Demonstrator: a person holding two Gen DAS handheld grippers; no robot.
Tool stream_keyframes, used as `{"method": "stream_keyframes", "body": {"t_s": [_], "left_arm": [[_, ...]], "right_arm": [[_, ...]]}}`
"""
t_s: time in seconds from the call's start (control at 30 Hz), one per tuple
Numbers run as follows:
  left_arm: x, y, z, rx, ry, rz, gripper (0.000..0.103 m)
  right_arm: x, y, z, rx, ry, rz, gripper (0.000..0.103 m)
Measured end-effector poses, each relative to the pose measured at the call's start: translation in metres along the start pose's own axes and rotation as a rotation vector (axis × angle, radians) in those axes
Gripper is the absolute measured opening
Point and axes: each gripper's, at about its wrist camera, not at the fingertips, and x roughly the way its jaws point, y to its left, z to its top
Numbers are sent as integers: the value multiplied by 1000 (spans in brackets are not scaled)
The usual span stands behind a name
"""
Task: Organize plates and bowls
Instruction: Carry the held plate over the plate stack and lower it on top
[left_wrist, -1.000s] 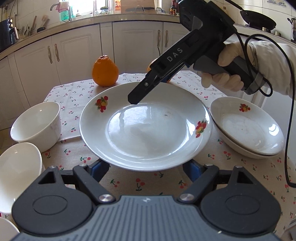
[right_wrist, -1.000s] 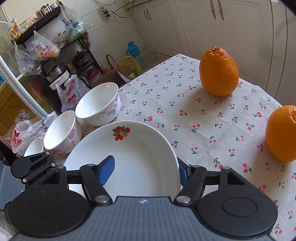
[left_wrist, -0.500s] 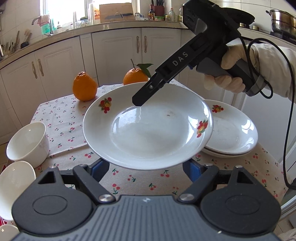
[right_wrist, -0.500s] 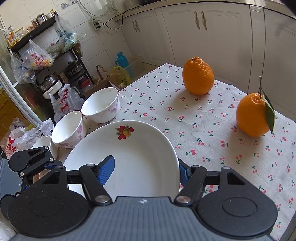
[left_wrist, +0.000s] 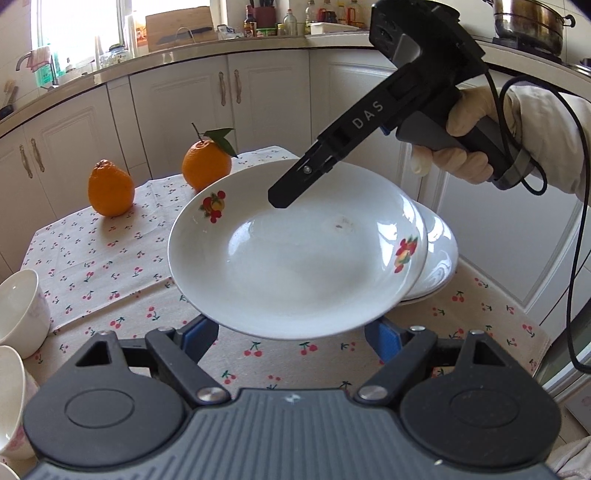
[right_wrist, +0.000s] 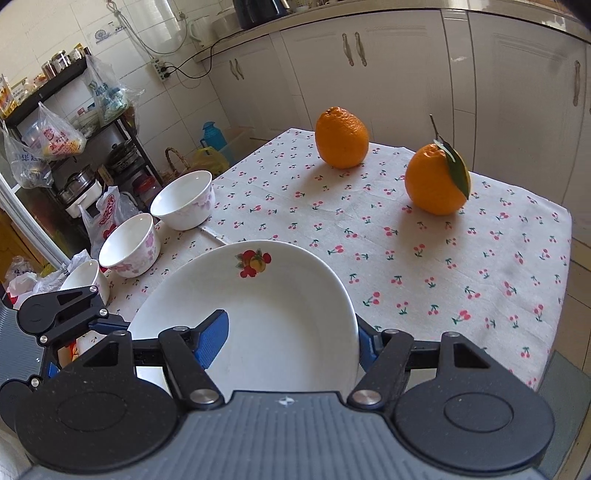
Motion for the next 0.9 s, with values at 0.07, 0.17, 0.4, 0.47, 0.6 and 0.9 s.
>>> {"method": "stream_keyframes", "body": {"t_s": [0.07,0.17,0.4,0.47,0.6,0.9], "left_arm": [[4,-5,2,15,3,-16,86],[7,-14,4,34,6,-40,86],[14,-28,7,63,18,-82,86],[16,-31,8,70,21,-89,86],[20,-35,9,78,27,-100,86],[25,-42,12,97,33,-106,86]], "right_arm": [[-8,-4,-8,14,-6,-13,75],[-16,-9,-17,35,-14,-30,75],[-30,-21,-37,75,-25,-58,75],[-32,-24,-41,82,-25,-64,75],[-35,-29,-48,96,-28,-70,75],[-36,-38,-60,123,-21,-87,75]]}}
